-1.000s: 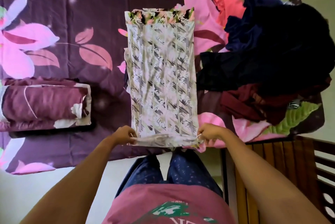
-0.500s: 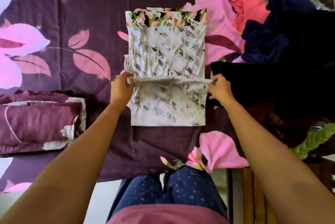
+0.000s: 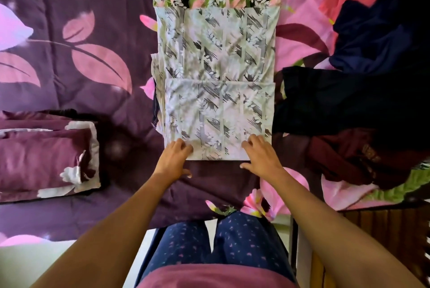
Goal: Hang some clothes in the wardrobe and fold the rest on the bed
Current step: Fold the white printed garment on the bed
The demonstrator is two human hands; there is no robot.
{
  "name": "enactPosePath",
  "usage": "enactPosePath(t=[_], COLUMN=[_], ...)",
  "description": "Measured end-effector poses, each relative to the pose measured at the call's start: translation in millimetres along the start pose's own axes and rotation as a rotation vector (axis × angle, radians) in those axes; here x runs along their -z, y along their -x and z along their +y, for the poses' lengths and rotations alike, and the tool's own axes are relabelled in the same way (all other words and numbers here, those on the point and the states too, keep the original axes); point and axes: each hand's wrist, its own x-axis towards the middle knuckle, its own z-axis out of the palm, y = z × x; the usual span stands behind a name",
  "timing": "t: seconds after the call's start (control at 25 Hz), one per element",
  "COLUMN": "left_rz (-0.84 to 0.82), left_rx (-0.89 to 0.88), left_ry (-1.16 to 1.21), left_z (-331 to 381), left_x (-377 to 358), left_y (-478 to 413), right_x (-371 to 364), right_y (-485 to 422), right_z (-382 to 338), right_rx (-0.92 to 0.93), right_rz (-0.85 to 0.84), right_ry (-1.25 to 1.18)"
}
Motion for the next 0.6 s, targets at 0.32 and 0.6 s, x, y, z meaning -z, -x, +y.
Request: enactPosePath(t=[0.32, 0.6], left_rz=[0.149, 0.048], left_rx=[0.079, 0.159], left_ry=[-0.037, 0.054], left_z=[9, 11], left_x=[11, 21], left_y=[-3, 14], right_x=[7, 17], right_y=[1, 21], right_z=[-2, 11], right_rx=[0.04, 0.079], right_rz=[0.091, 0.081], right_ry=[0.123, -0.007])
